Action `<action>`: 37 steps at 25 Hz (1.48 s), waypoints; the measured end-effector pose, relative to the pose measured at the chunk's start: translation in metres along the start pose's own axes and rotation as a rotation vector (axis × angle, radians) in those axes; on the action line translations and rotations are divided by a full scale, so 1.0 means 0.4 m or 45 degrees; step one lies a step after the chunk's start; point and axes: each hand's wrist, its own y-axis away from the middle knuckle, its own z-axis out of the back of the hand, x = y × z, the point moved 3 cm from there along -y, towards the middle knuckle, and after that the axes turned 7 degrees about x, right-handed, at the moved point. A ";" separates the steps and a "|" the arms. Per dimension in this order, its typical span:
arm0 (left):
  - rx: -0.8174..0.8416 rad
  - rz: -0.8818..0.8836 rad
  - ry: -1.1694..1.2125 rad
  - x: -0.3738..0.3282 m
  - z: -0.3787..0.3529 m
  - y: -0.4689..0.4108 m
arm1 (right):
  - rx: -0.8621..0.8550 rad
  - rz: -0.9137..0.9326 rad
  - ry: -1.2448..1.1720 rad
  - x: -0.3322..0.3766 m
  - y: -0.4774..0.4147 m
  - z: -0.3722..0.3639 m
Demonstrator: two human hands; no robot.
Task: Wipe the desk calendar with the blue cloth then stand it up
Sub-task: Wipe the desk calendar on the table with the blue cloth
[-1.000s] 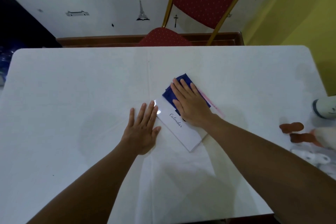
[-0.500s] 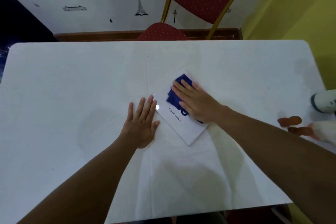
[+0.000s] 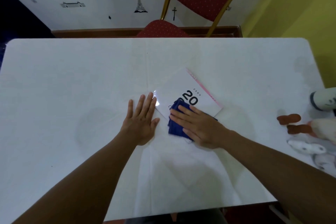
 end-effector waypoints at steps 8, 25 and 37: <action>-0.021 0.008 -0.031 -0.005 0.005 0.007 | -0.094 -0.333 -0.014 -0.108 -0.207 0.068; -0.034 0.004 -0.045 -0.009 0.008 0.009 | -0.070 -0.214 -0.006 -0.107 -0.116 0.045; 0.077 0.041 -0.073 -0.009 0.007 0.001 | -0.157 -0.233 -0.047 0.018 -0.110 0.015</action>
